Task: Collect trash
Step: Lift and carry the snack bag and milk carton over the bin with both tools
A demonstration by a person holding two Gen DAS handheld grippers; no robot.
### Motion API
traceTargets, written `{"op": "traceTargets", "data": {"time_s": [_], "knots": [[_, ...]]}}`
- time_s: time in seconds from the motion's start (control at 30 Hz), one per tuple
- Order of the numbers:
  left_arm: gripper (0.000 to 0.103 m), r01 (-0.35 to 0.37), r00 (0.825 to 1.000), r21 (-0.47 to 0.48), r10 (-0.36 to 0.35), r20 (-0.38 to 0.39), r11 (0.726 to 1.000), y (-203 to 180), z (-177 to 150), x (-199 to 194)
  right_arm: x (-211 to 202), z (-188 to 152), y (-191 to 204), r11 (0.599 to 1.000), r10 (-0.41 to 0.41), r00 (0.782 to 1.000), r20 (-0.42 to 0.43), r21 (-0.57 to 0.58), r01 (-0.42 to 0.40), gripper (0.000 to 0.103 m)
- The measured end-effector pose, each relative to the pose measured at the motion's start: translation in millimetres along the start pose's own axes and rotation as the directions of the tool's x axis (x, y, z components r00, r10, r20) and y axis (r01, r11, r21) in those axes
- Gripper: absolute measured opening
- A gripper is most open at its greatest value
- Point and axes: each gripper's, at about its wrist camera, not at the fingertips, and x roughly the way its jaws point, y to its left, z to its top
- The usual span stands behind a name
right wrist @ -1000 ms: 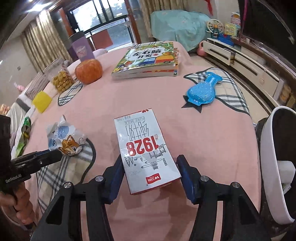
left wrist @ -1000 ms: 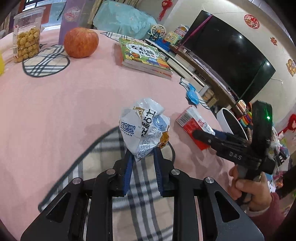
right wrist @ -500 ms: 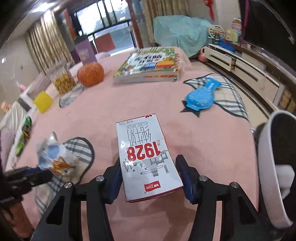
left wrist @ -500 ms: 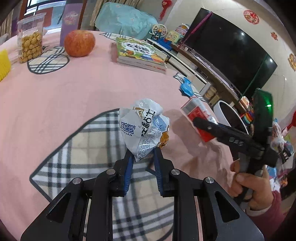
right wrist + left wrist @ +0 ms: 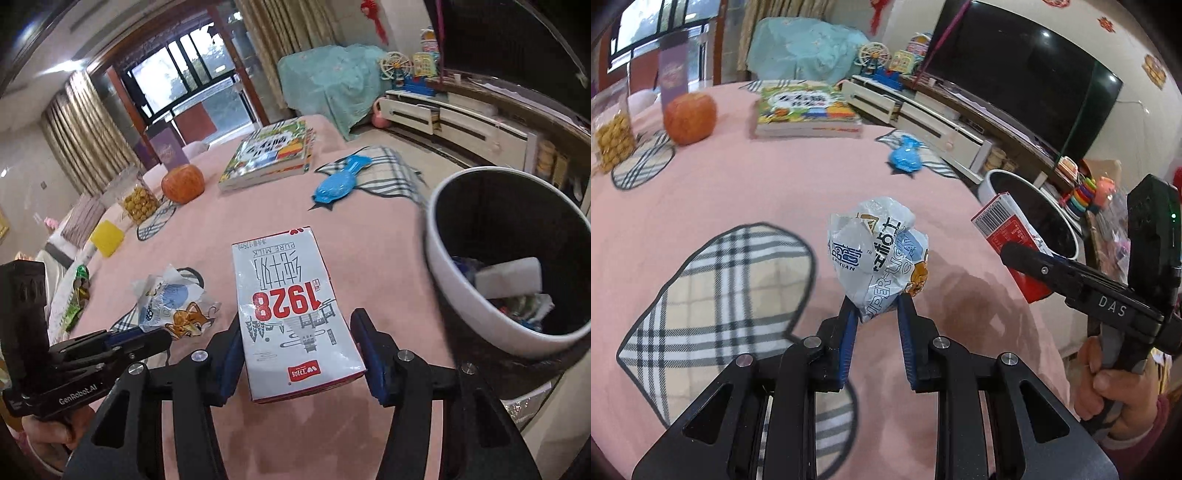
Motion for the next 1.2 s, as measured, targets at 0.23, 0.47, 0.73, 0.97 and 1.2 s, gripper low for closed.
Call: {"op": "traceTargets", "data": {"time_s": [0.23, 0.47, 0.73, 0.97, 1.2], "knots": [[0.021, 0.005, 1.0, 0.061, -0.006, 0.006, 0.998, -29, 7, 0, -20, -2, -11, 1.0, -0.007, 0.999, 0.034, 0.016, 0.006, 0.056], [0.021, 0.011, 1.0, 0.116, -0.012, 0.007, 0.993, -56, 12, 3, -33, -5, -24, 0.999, -0.019, 0.998, 0.054, 0.038, 0.017, 0.056], [0.021, 0.015, 1.0, 0.137, -0.016, 0.01, 0.99, -71, 18, 7, -45, -2, -36, 0.998, -0.034, 0.997, 0.076, 0.053, 0.03, 0.056], [0.021, 0.01, 1.0, 0.151, -0.012, 0.015, 0.988, -78, 26, 12, -52, 5, -45, 0.997, -0.044, 0.995, 0.089, 0.065, 0.038, 0.056], [0.02, 0.004, 1.0, 0.173, -0.008, 0.023, 0.985, -88, 30, 14, -59, 9, -60, 0.995, -0.059, 0.993, 0.102, 0.09, 0.049, 0.056]]}}
